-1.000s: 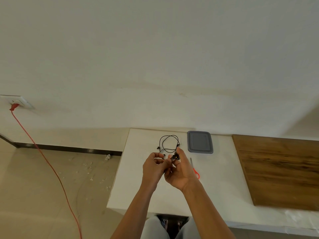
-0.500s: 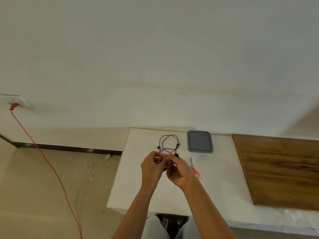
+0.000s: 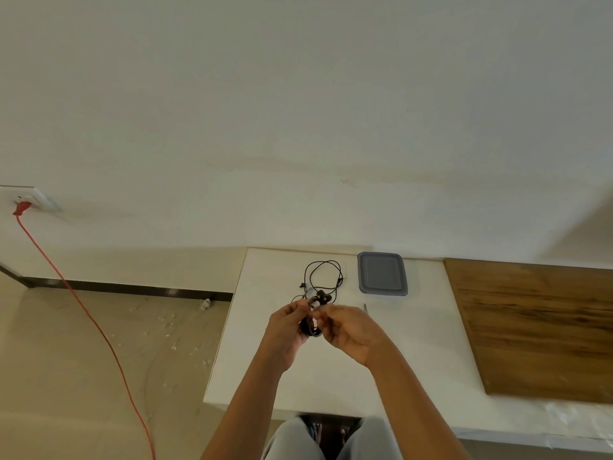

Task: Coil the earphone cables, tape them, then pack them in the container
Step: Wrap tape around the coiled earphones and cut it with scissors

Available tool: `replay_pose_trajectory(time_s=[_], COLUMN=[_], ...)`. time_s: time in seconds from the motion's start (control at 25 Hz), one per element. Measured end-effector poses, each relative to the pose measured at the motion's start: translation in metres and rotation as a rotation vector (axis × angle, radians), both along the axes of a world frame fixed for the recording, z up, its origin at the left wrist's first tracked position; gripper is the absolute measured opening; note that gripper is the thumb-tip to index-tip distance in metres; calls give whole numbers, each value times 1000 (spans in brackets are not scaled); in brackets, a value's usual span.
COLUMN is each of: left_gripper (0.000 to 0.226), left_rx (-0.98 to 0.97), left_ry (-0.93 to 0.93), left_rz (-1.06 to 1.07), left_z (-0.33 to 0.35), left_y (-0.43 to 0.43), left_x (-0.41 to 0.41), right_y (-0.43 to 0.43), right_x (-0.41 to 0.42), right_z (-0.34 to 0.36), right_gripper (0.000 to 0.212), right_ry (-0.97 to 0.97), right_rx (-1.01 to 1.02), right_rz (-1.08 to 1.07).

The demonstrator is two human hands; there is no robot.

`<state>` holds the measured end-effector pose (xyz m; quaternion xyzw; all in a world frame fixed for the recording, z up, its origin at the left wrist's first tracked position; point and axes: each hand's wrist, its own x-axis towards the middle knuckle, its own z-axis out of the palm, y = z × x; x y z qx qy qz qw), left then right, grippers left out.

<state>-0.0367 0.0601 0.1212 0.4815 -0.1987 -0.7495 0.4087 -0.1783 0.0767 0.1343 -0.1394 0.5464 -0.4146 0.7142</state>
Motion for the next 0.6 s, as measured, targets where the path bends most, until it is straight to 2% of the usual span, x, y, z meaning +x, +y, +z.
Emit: replay_pose_trajectory(time_s=[0.12, 0.16, 0.28, 0.32, 0.44, 0.6], left_gripper=[19, 19, 17, 15, 12, 19], left_rx=[116, 148, 213, 232, 226, -23], left_ry=[105, 122, 104, 69, -250, -802], left_rz=[64, 61, 40, 54, 42, -133], left_z=[-6, -8, -19, -25, -50, -89], left_y=[-7, -8, -7, -6, -2, 3], left_x=[10, 12, 16, 17, 29, 51], right_y=[9, 12, 18, 16, 11, 8], right_x=[-13, -14, 0, 4, 22, 46], right_z=[-11, -19, -31, -39, -63, -104], right_gripper=[25, 27, 18, 14, 11, 21], right_ry=[351, 365, 95, 107, 221, 305], right_rx=[-51, -59, -25, -30, -53, 3], right_rz=[28, -5, -44, -22, 59, 95])
